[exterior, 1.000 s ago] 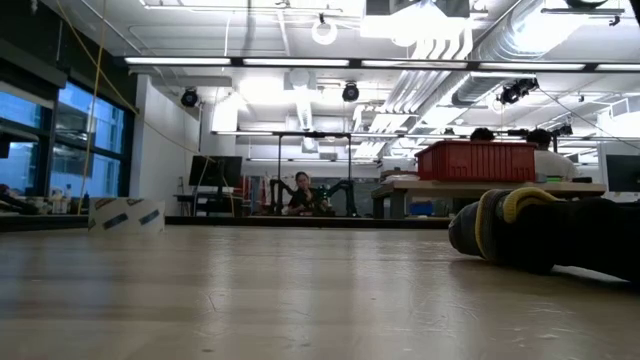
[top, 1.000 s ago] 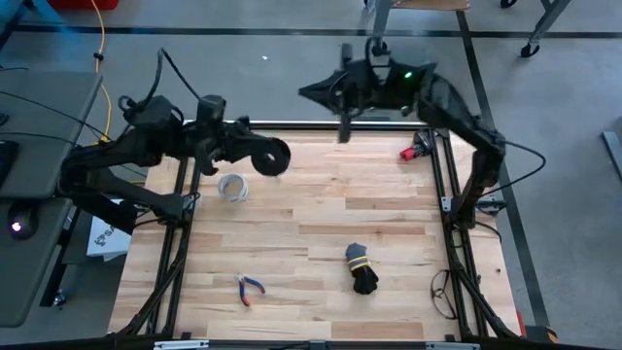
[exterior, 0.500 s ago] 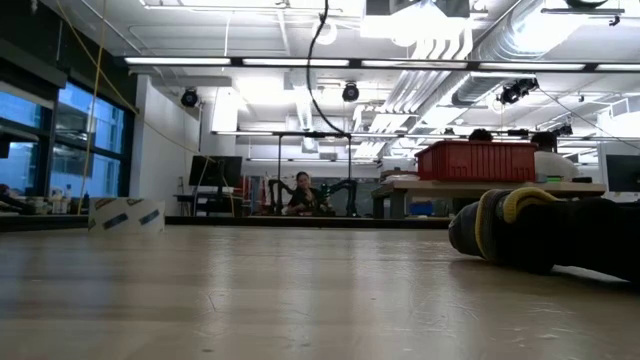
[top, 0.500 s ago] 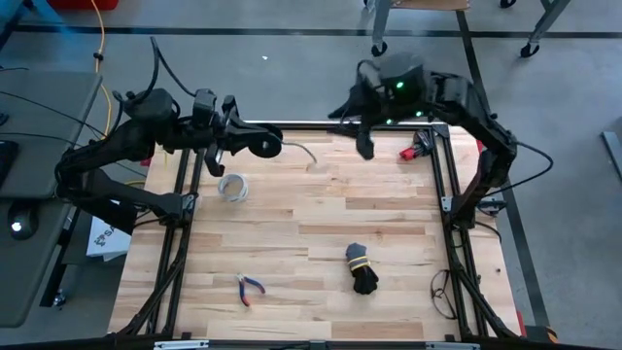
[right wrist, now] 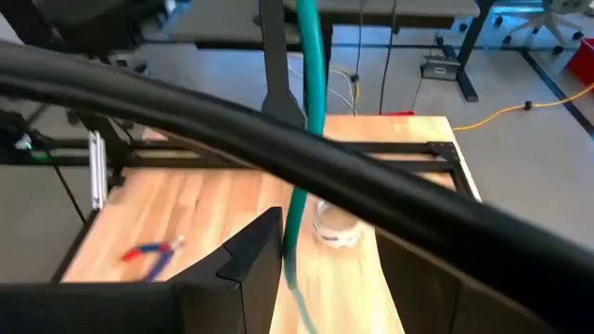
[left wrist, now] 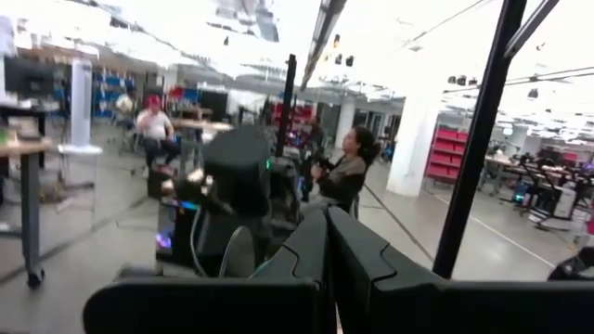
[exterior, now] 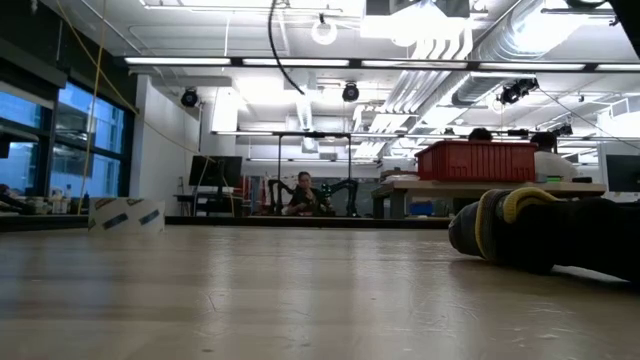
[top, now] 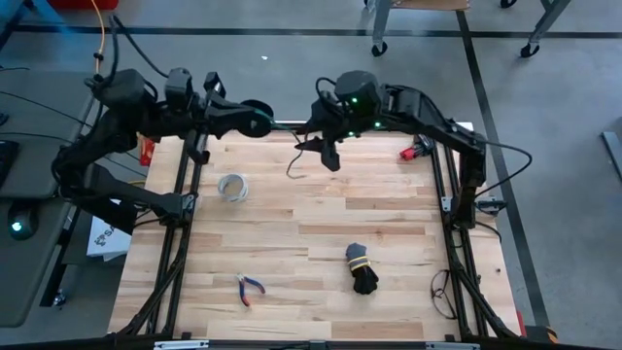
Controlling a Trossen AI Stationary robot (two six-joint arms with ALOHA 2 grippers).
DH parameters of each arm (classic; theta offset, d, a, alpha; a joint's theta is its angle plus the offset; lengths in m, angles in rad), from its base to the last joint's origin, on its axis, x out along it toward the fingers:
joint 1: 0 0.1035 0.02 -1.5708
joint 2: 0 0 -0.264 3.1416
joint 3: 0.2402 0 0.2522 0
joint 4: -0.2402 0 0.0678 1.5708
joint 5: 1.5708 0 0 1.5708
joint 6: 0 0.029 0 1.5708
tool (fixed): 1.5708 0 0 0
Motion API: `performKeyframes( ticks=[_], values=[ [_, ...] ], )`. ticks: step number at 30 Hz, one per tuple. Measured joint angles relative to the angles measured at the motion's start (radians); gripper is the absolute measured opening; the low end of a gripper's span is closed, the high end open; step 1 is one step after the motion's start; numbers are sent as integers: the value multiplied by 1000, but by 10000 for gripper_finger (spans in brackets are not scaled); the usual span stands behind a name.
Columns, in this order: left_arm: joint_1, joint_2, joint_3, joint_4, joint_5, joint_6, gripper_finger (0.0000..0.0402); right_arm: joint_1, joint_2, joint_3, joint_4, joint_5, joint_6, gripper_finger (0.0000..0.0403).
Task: Coil cords
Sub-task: Coil the green wire on the spool
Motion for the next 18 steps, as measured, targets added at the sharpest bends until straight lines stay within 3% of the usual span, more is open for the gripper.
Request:
performKeyframes(
  ticks=[12,18],
  values=[
    [0,7,64,26,-18,60,0,14,38,0,14,44,-4,167],
    [0,5,74,10,-24,75,0,2,35,0,8,68,-24,146]
  ],
)
